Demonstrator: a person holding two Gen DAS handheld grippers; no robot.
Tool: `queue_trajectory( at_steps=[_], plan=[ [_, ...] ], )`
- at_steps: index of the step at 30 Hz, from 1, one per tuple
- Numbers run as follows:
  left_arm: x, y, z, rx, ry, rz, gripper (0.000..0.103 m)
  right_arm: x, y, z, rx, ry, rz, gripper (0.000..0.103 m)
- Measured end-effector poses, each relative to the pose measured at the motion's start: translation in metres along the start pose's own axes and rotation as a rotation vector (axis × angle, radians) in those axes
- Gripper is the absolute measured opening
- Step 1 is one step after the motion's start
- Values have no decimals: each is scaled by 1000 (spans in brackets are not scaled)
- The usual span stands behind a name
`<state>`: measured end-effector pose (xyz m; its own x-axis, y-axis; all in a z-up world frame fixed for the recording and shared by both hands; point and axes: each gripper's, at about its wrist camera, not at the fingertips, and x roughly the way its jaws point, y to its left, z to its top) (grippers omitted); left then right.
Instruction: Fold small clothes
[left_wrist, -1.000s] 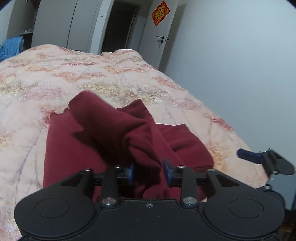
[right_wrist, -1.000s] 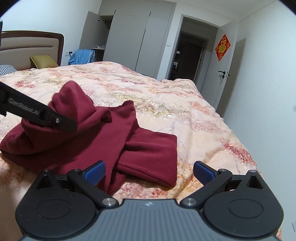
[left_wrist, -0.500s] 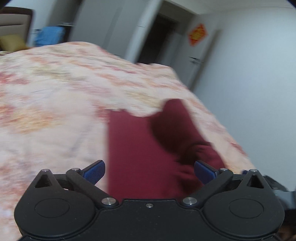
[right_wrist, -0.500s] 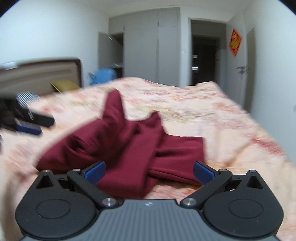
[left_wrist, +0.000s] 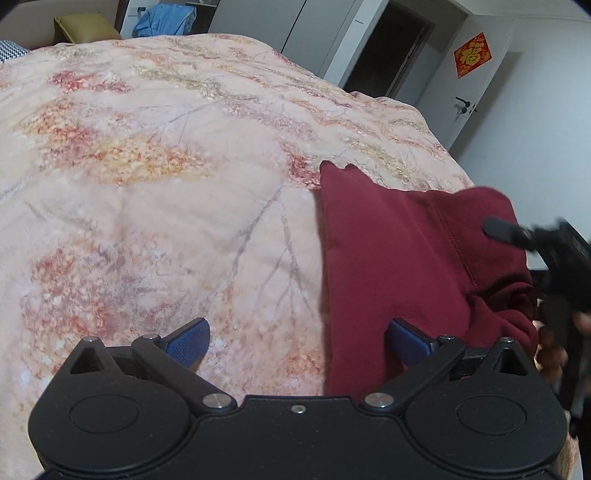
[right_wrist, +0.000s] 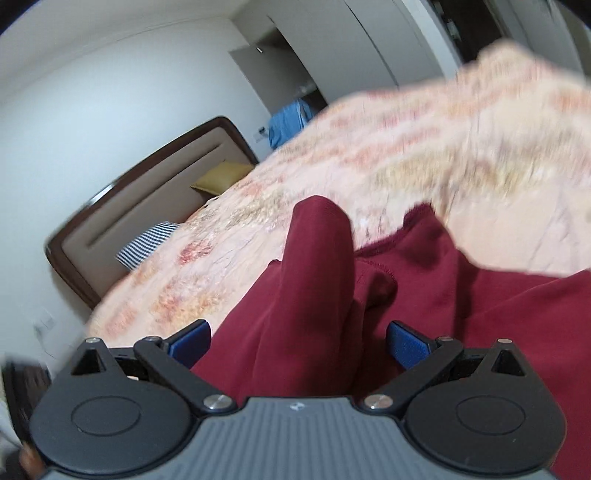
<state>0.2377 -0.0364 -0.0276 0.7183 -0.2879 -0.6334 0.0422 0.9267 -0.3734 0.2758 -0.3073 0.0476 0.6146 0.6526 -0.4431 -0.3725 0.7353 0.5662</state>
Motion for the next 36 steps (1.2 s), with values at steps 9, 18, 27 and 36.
queue_trajectory(
  at_steps=[9, 18, 27, 36],
  plan=[
    [3, -1, 2, -9, -3, -6, 102, 28, -24, 21, 41, -78, 28, 70],
    [-8, -10, 10, -14, -50, -58, 102, -2, 16, 11, -194, -171, -159, 8],
    [4, -19, 8, -10, 0, -50, 102, -29, -15, 17, -138, -180, -249, 9],
    [5, -15, 6, -6, 9, -42, 102, -60, -32, -20, 1, -208, -219, 74]
  ],
)
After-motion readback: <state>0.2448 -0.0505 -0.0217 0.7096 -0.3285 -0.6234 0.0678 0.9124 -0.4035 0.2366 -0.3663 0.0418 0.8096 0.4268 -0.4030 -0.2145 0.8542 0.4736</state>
